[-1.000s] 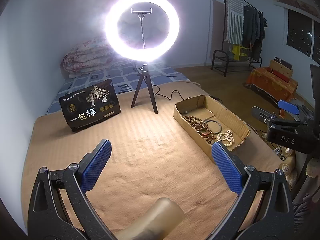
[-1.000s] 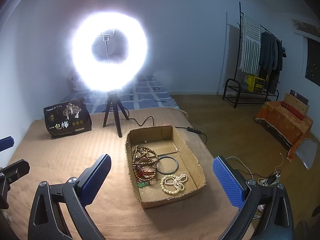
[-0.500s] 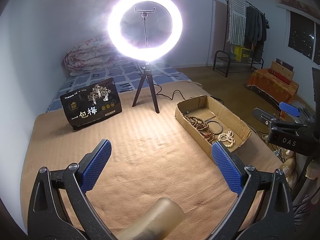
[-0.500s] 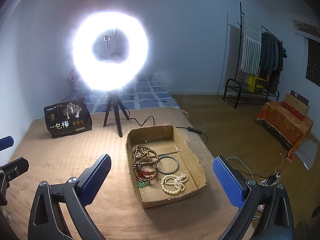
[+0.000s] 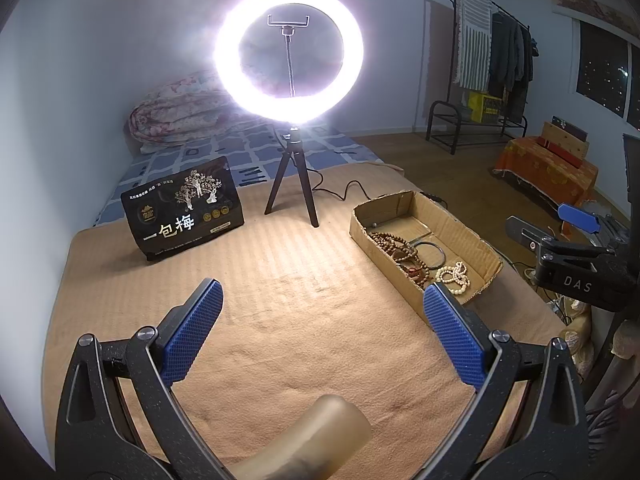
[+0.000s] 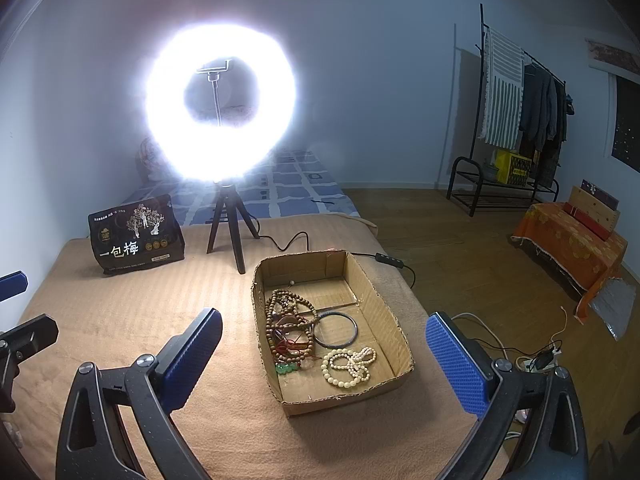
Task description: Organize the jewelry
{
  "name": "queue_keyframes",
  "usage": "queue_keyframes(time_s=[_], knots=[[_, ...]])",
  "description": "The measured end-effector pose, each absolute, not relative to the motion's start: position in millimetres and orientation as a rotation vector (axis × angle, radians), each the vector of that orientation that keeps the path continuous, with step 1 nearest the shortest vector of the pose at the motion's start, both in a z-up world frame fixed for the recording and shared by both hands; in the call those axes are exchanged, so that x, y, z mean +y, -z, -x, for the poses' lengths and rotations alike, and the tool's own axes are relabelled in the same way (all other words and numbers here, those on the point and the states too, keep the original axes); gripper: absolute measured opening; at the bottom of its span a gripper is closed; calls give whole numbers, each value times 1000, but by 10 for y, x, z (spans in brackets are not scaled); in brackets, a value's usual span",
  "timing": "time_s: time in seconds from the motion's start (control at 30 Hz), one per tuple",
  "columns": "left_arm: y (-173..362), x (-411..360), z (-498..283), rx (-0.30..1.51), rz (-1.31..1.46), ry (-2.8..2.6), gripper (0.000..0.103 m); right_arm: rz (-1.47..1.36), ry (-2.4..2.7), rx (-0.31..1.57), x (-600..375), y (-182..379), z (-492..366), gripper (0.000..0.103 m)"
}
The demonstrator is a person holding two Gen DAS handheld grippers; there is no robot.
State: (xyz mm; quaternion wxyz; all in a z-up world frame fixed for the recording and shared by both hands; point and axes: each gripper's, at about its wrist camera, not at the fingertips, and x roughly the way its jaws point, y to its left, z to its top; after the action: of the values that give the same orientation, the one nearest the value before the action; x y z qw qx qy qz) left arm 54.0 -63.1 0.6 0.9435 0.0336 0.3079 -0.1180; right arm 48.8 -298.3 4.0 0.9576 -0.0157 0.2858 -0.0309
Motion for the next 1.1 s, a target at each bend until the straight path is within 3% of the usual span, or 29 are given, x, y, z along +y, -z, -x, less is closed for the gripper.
queue_keyframes(time_s=[1.1], knots=[[-45,-614,-494,603,-80,206,102,45,47,588,-2974,0,-482,103]])
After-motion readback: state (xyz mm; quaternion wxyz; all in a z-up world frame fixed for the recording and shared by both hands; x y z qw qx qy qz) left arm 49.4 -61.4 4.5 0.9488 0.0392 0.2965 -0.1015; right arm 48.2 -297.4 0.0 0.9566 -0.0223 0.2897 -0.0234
